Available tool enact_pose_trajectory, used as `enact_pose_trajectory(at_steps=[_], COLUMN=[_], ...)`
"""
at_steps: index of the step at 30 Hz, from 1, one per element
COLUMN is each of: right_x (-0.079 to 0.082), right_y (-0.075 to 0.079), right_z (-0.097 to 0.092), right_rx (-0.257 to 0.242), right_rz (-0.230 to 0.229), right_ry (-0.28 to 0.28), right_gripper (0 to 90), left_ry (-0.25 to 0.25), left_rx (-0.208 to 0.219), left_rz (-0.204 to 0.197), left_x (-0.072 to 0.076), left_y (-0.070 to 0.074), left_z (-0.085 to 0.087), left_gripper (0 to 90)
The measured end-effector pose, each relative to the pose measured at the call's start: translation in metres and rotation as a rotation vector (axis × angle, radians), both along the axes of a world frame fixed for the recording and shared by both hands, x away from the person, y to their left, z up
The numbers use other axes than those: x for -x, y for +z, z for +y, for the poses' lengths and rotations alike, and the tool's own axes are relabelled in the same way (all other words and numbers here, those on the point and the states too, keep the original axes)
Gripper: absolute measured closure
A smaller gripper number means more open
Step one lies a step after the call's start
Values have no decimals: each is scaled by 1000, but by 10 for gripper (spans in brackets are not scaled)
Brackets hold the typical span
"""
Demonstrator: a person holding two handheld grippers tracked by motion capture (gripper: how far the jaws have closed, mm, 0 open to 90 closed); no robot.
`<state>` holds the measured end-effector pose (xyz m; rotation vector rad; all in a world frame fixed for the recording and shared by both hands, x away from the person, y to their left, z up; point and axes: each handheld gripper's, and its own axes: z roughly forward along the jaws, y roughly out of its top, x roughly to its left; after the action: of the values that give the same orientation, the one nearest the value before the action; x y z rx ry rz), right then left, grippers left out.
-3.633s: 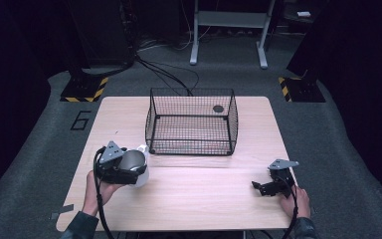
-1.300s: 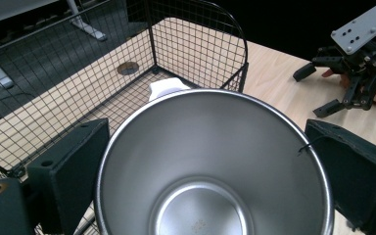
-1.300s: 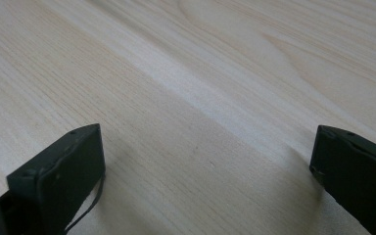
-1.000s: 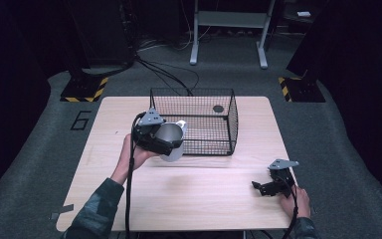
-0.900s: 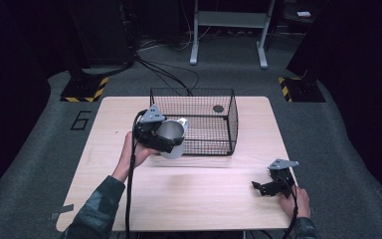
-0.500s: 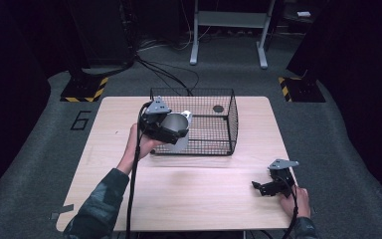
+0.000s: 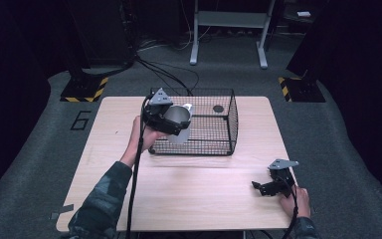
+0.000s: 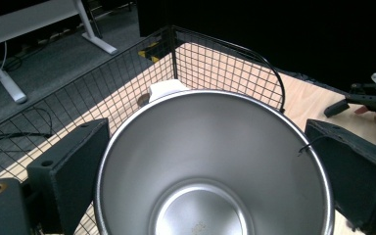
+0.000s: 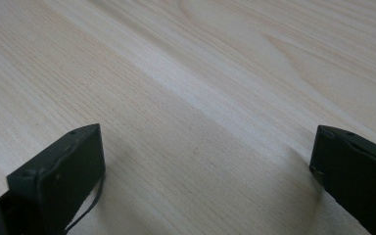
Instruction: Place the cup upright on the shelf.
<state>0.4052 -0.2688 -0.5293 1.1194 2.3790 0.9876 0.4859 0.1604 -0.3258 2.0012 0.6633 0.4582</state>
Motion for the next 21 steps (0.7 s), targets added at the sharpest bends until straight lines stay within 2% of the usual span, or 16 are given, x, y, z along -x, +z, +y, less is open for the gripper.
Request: enact_pose_trajectory(at_steps=[11, 15, 21], right_x=[0, 0, 0], right_y=[0, 0, 0], right_z=[0, 0, 1], right_rx=[0, 0, -6], right_rz=[-1, -1, 0], right_ry=[1, 0, -8], right_gripper=[0, 0, 0], left_ry=[41, 64, 79], left_rx=[-7, -1, -6], left_rz=[-4, -19, -4], left_x=[-18, -24, -34], left_y=[4, 4, -1], left_z=[-2, -3, -7], left_gripper=[63, 62, 62])
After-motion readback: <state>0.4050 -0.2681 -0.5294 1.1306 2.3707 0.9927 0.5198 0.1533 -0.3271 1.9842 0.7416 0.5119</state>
